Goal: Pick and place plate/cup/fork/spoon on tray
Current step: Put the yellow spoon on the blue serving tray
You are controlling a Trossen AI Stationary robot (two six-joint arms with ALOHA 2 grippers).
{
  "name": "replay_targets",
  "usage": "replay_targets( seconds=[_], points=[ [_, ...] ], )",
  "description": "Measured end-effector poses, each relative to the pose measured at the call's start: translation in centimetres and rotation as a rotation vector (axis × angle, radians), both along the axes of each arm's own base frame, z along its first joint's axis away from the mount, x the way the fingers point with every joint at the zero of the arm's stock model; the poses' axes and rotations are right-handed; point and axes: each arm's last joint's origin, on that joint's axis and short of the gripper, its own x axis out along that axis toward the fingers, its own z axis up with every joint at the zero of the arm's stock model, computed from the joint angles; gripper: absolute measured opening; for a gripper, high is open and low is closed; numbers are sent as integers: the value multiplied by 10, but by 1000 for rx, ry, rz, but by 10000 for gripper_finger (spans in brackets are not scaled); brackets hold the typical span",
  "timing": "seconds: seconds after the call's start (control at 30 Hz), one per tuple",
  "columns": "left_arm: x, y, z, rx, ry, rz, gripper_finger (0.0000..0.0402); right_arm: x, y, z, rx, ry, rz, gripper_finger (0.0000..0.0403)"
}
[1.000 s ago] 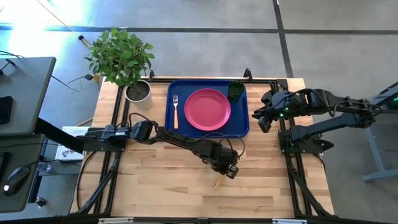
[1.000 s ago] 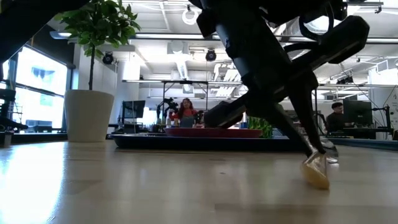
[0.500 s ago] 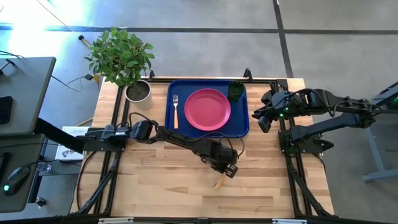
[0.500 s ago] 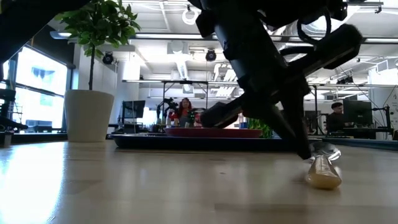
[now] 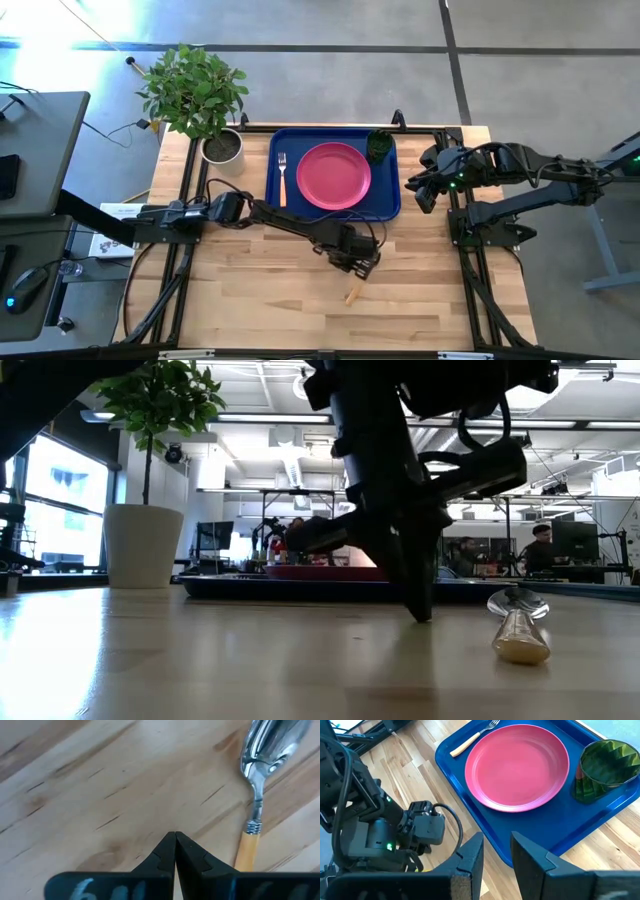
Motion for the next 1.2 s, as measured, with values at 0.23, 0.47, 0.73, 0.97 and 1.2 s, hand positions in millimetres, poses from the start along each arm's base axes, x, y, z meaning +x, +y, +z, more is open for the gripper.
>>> replay_targets(
  seconds=[0.23,0.47,0.73,0.97,1.2],
  points=[
    [1,2,0,-30,-2,-41,13,0,0,0,-2,0,-2,87],
    [2,3,1,-39,-12,-57,76,0,0,0,18,-7,-34,87],
    [8,14,13,-149,-25,-71,103,0,-1,0,13,-9,-46,87],
    [17,9,46,-104,-130,-84,80,0,-1,0,3,-10,-56,87],
    [21,-5,74,-99,-222,-105,59,0,-1,0,3,-10,-55,87]
  ],
)
